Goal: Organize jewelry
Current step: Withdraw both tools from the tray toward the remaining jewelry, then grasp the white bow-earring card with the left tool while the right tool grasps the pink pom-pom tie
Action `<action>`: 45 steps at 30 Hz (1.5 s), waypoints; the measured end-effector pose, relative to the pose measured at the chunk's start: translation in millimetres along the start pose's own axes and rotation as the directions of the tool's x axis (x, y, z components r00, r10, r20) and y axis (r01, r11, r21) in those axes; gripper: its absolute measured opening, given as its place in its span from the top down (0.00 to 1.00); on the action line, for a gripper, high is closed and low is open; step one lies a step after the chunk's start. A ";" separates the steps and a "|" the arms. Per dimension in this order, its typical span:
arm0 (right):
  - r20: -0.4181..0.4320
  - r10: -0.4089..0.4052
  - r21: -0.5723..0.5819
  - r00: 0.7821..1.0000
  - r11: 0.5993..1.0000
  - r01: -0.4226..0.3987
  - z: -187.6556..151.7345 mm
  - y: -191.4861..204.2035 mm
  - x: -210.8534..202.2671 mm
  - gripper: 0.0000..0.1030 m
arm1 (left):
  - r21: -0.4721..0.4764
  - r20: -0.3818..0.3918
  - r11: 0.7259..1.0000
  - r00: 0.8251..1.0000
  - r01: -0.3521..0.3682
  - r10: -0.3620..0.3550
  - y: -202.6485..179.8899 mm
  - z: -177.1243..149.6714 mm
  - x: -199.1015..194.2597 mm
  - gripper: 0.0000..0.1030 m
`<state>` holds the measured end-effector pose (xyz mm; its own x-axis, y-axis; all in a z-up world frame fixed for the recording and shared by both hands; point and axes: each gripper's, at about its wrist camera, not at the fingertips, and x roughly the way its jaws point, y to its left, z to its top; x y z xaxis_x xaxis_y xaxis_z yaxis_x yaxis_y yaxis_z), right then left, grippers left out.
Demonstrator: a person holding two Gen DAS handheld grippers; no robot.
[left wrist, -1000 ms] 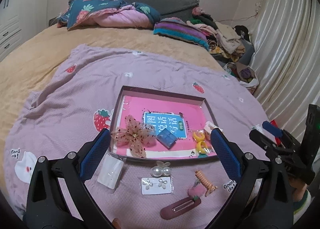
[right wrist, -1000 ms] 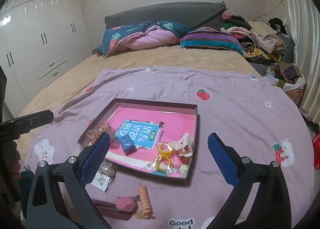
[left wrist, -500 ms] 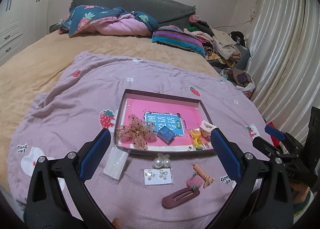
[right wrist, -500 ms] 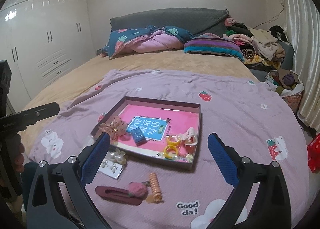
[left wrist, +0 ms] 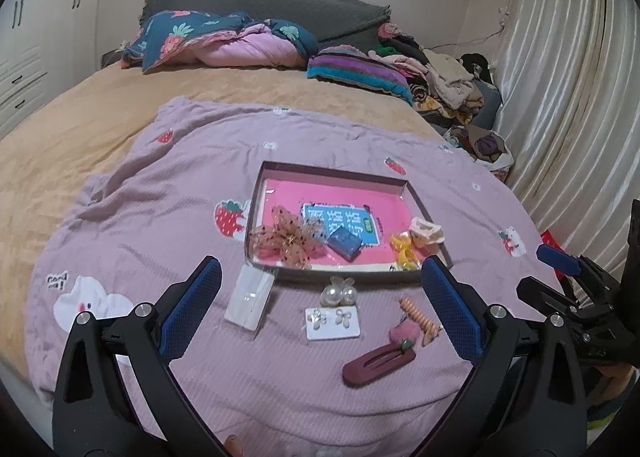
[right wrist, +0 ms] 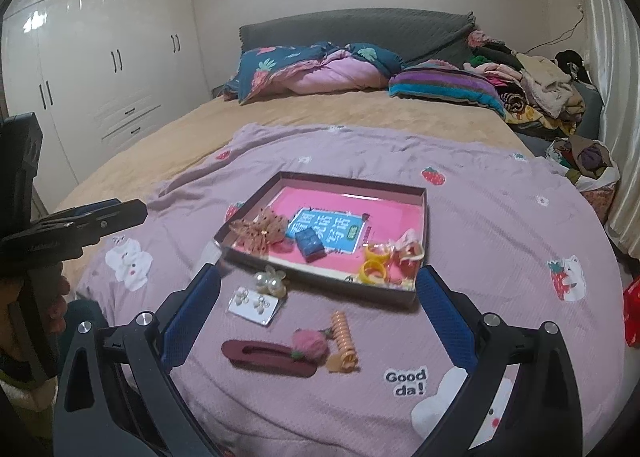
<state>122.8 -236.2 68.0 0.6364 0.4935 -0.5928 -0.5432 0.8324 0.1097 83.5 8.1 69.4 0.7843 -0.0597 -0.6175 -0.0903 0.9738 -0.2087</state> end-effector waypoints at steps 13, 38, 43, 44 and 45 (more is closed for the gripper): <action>-0.075 0.003 -0.023 0.997 1.000 -0.005 -30.5 13.6 10.7 0.05 | -0.003 -0.030 1.000 0.999 -0.022 0.021 17.9 -21.3 0.1 0.09; -0.229 0.025 0.005 0.973 1.000 -0.025 -78.0 6.0 57.6 0.18 | 0.047 -0.200 0.998 0.979 -0.033 0.042 21.1 -68.6 42.7 0.09; -0.250 0.046 0.009 0.967 0.999 -0.045 -78.8 6.4 68.6 0.26 | 0.049 -0.227 0.998 0.973 -0.031 0.042 22.4 -72.8 53.2 0.09; -0.253 0.050 0.011 0.966 0.999 -0.049 -78.8 6.0 70.1 0.27 | 0.051 -0.234 0.998 0.971 -0.031 0.042 22.3 -74.0 55.7 0.09; -0.258 0.055 0.016 0.965 0.998 -0.053 -78.8 5.5 72.6 0.29 | 0.053 -0.237 0.998 0.970 -0.031 0.043 21.8 -74.5 57.4 0.09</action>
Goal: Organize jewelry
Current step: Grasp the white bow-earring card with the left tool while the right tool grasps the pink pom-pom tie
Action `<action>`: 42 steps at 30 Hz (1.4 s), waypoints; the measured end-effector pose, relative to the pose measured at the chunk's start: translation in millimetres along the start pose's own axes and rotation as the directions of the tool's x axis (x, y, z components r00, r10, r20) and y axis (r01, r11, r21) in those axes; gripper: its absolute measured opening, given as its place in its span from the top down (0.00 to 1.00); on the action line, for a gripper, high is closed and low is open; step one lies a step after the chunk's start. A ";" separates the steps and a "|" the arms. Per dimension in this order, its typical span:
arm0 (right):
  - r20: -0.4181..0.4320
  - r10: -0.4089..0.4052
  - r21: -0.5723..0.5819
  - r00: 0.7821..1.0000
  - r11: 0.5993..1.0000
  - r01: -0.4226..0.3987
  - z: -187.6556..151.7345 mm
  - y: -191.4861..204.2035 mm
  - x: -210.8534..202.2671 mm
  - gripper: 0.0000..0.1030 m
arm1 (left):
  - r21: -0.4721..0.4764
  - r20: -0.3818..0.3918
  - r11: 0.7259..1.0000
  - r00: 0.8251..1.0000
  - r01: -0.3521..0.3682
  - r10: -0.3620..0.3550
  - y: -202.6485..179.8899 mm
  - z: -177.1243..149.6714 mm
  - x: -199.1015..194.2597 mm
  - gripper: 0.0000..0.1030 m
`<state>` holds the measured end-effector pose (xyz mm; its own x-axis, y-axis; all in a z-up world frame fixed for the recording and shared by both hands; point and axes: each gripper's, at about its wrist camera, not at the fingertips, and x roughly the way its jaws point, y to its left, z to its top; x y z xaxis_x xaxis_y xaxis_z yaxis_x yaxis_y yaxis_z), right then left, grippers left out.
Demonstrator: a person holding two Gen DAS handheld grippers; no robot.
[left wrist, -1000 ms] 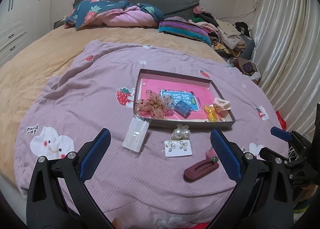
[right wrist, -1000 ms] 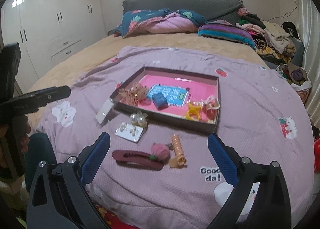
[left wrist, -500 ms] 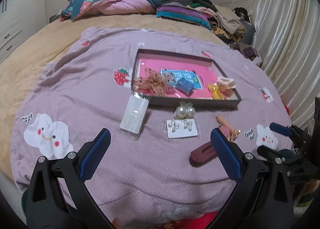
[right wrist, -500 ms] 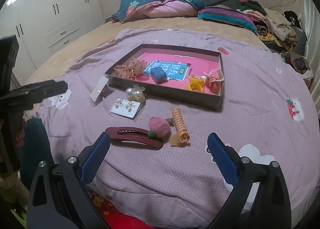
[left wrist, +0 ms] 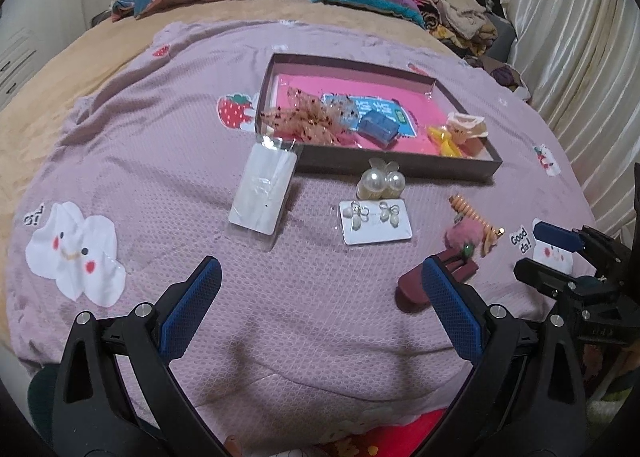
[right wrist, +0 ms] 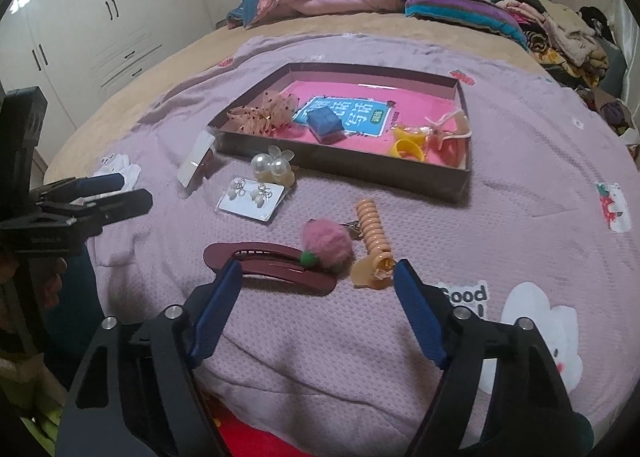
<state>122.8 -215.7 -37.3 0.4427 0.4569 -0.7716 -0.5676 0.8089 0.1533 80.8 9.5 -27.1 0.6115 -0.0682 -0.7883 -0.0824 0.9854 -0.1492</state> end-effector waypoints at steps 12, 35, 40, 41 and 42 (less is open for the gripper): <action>-0.065 0.047 0.025 0.997 0.999 -0.045 10.1 -5.6 32.5 0.46 | 0.020 -0.059 1.000 0.998 0.012 -0.010 -5.7 -1.8 27.9 0.09; -0.061 0.085 0.073 0.994 0.994 -0.081 19.8 -28.0 51.1 0.92 | 0.101 -0.146 0.992 0.987 0.075 -0.059 -41.0 25.3 87.4 0.09; -0.039 0.071 0.073 0.997 0.995 -0.068 20.6 -30.1 44.2 0.99 | 0.097 -0.169 0.992 0.984 0.081 -0.064 -46.6 31.9 105.8 0.09; -0.030 0.071 0.076 0.997 0.995 -0.068 21.4 -31.4 40.9 0.99 | 0.096 -0.170 0.992 0.984 0.079 -0.062 -46.9 32.2 107.8 0.10; -0.023 0.072 0.081 0.997 0.994 -0.070 22.0 -32.7 38.1 1.00 | 0.097 -0.171 0.992 0.984 0.076 -0.059 -47.6 32.3 110.1 0.10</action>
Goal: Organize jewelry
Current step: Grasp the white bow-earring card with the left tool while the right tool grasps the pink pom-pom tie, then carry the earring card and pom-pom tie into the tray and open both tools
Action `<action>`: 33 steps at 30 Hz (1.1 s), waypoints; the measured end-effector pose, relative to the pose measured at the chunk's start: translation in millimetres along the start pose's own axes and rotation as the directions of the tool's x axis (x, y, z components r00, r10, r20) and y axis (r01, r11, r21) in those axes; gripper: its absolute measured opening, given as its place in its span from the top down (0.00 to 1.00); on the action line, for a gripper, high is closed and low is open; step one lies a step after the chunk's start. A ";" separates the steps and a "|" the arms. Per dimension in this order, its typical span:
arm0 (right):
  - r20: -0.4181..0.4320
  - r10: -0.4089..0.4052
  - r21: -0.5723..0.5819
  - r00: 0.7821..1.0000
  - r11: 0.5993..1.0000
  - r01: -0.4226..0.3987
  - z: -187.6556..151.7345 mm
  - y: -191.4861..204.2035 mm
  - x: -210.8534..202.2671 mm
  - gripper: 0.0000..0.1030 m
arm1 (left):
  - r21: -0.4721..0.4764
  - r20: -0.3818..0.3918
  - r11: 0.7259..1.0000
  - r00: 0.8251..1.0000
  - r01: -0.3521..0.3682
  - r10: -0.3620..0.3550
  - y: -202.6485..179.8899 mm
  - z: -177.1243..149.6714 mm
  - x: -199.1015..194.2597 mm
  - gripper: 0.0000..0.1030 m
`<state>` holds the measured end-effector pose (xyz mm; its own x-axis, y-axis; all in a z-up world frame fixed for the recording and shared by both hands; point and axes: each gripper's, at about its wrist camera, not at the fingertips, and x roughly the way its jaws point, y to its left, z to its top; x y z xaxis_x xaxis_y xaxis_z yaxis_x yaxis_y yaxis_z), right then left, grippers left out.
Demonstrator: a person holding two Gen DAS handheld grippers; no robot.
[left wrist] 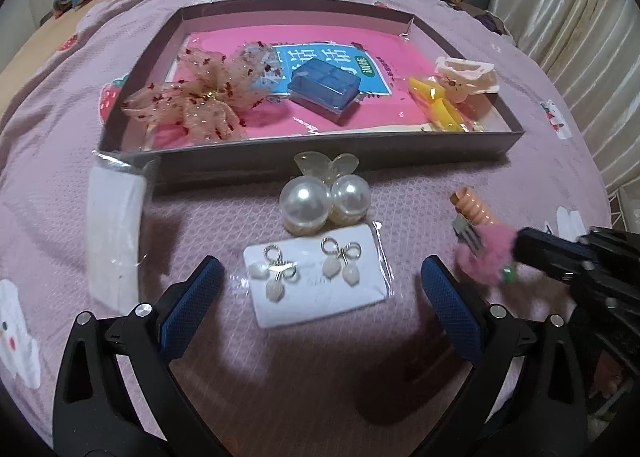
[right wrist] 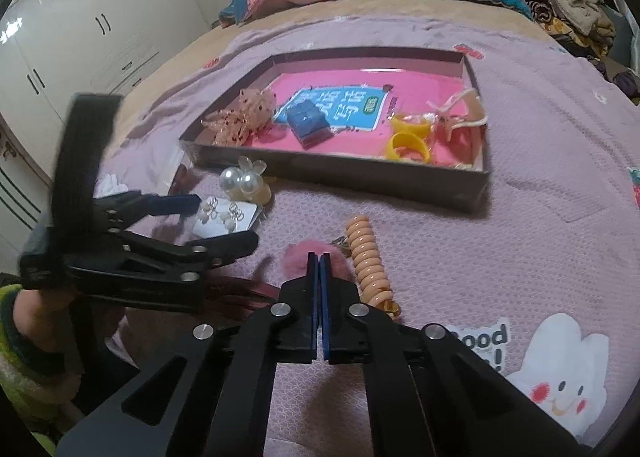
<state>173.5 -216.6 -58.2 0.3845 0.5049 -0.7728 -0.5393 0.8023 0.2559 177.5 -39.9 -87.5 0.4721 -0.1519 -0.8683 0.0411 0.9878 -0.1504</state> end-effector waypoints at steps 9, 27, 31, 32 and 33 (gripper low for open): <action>0.042 0.001 0.015 0.999 1.000 -0.002 8.0 -5.7 -19.5 1.00 | 0.010 0.002 1.000 1.000 0.015 -0.015 0.6 -2.2 -2.8 0.41; 0.143 0.002 -0.011 0.990 1.000 -0.001 40.9 5.7 -55.5 1.00 | -0.078 0.161 0.997 0.987 0.023 -0.010 32.1 9.4 -76.0 0.42; 0.168 -0.002 -0.016 0.986 1.000 0.005 53.5 6.9 -61.2 1.00 | -0.087 0.198 0.996 0.980 0.015 0.003 39.3 23.8 -90.2 0.42; 0.174 -0.004 -0.016 0.985 1.000 0.007 56.4 6.5 -62.8 1.00 | -0.088 0.210 0.996 0.978 0.013 0.006 41.0 29.1 -94.4 0.42; 0.183 -0.006 -0.018 0.983 1.000 0.009 60.7 6.4 -65.1 1.00 | -0.089 0.219 0.996 0.976 0.011 0.008 42.4 32.4 -97.8 0.42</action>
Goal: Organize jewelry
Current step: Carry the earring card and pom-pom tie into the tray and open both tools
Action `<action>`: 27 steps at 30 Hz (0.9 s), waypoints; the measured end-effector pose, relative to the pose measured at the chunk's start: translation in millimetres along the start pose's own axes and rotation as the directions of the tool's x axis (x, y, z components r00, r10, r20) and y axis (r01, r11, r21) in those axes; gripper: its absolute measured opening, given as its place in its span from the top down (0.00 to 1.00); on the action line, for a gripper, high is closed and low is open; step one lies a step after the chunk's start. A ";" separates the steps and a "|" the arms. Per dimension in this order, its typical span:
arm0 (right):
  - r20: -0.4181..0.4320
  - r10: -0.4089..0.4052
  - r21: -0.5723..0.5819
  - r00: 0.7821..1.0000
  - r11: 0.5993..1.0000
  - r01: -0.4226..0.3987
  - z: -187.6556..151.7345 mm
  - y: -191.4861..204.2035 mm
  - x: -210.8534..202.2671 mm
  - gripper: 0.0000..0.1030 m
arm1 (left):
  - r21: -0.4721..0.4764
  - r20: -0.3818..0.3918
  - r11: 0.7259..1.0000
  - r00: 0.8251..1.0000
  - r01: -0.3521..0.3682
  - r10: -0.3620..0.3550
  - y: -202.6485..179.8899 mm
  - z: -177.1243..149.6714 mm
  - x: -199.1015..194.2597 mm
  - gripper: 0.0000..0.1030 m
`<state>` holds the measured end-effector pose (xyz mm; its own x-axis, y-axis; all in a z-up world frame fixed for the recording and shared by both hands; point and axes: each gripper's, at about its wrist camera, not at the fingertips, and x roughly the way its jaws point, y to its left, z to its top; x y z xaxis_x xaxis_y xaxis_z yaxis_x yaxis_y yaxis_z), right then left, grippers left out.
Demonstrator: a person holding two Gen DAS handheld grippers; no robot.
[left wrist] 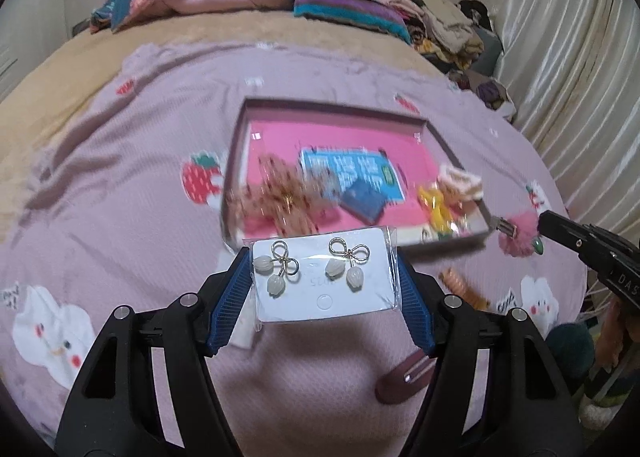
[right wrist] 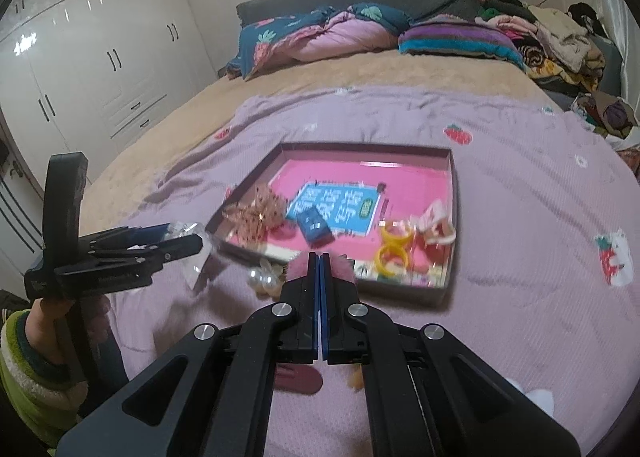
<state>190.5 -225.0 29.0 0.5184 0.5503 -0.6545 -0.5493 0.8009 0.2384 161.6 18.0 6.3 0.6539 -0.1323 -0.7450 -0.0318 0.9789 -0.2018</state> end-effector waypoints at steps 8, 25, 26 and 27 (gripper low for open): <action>0.043 -0.026 0.006 0.999 1.000 0.026 26.9 -9.3 -3.6 1.00 | 0.004 0.070 1.000 0.998 -0.010 0.010 2.9 38.4 -11.8 0.42; 0.082 -0.098 0.066 0.992 0.993 0.093 52.7 -48.5 6.0 1.00 | 0.051 0.064 0.999 0.998 -0.016 0.013 -18.8 77.0 25.6 0.41; 0.081 -0.099 0.069 0.992 0.993 0.093 52.5 -50.5 6.9 1.00 | 0.055 0.058 0.998 0.998 -0.016 0.012 -20.9 78.9 30.7 0.41; 0.079 -0.099 0.072 0.992 0.993 0.093 52.5 -51.9 8.3 1.00 | 0.058 0.055 0.998 0.998 -0.016 0.013 -22.2 79.9 33.7 0.41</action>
<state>257.7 -249.5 48.9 0.6204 0.4854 -0.6160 -0.4498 0.8637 0.2276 244.7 4.2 36.5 0.6940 -0.1110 -0.7114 0.0013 0.9882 -0.1529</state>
